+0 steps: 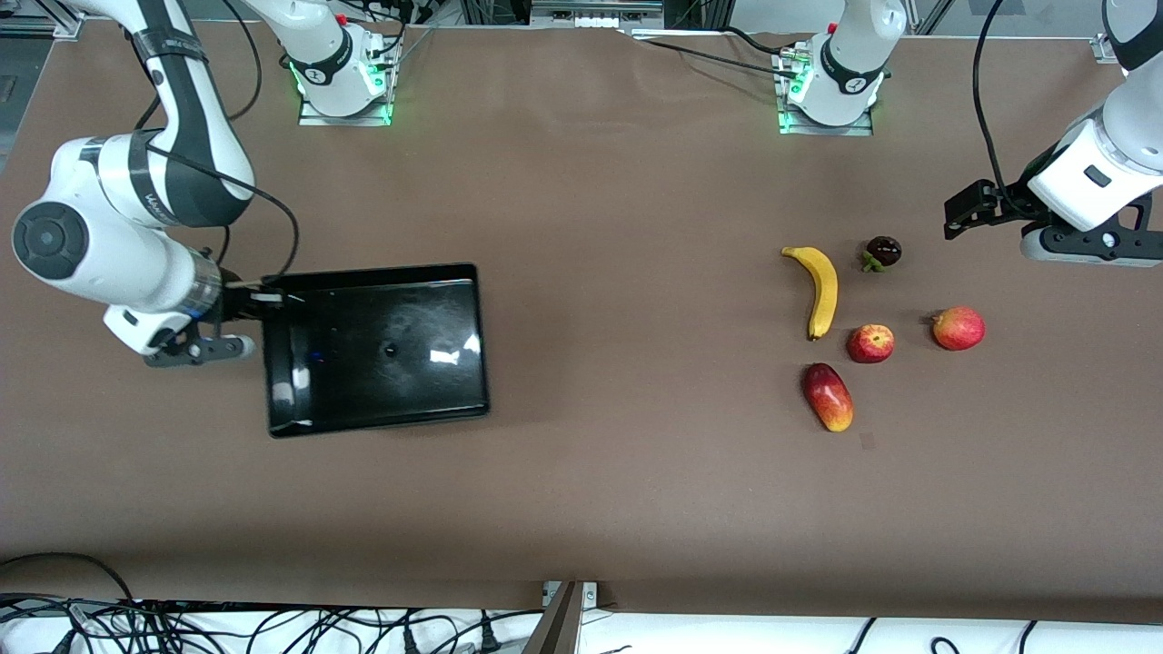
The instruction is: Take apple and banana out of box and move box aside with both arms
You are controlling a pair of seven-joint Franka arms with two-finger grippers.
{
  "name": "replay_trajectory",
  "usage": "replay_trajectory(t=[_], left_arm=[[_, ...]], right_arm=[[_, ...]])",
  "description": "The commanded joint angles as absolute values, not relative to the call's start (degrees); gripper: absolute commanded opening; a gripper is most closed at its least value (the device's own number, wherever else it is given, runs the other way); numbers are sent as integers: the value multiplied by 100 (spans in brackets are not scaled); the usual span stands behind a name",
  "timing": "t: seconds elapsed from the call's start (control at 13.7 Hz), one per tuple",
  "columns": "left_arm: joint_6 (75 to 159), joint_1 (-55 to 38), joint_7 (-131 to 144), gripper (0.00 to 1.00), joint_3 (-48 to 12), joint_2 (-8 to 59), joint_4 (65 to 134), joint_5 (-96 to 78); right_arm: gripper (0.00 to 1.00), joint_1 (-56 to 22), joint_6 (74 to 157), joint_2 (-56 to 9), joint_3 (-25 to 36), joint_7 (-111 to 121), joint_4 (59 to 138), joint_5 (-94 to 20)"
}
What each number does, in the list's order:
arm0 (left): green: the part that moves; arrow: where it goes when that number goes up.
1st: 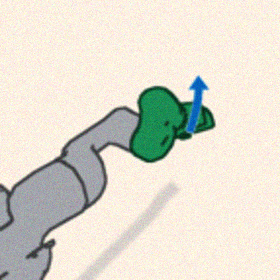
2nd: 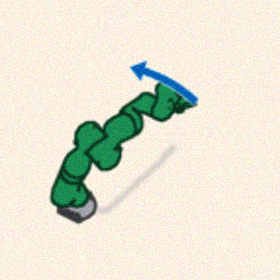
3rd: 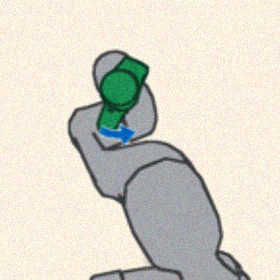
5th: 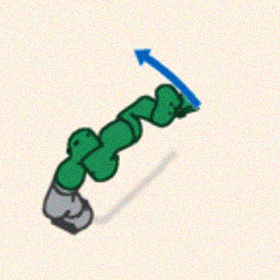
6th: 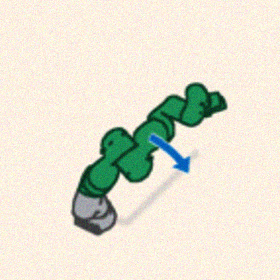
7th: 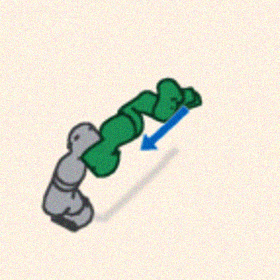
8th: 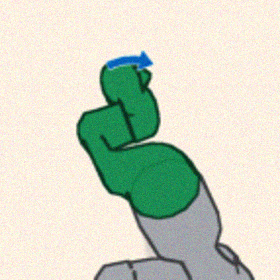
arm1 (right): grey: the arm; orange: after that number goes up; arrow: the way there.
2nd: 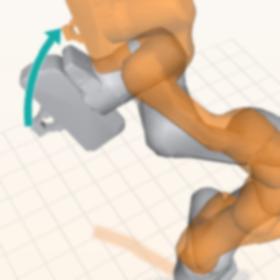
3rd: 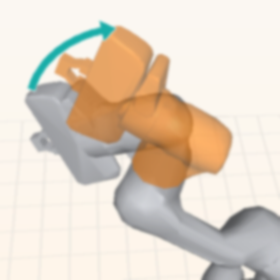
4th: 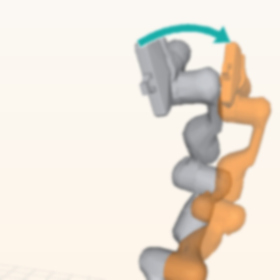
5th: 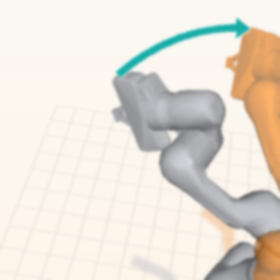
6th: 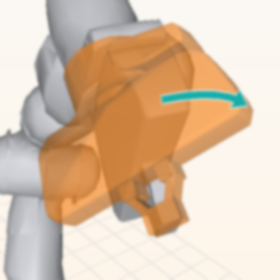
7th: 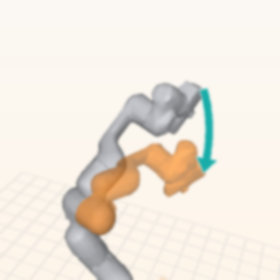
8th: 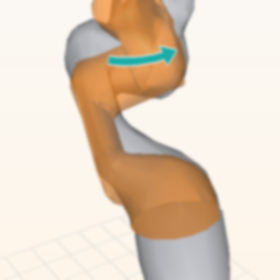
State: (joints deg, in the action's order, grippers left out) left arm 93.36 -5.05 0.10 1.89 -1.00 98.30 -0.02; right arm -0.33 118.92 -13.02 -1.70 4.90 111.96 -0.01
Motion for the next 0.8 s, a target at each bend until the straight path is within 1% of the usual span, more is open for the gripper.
replay_trajectory(t=[0.0, 0.29, 0.51, 0.58, 0.73], left_arm=[[9176, -483, -167, 100, 211, -18, 9659, -114], [9149, -501, -141, 100, 185, -26, 9650, -114], [9149, -501, -167, 100, 185, -18, 9650, -114], [9149, -510, -167, 100, 185, -26, 9659, -114], [9158, -527, -167, 100, 185, -18, 9650, -105]], right_arm=[[0, -18, 12847, -817, 114, 826, 12408, -333], [0, -9, 13560, -940, 229, 800, 12989, -457], [0, -17, 13562, -967, 255, 782, 13017, -457], [19, -18, 13535, -958, 255, 817, 13008, -448], [100, -18, 13518, -888, 246, 826, 12947, -440]])
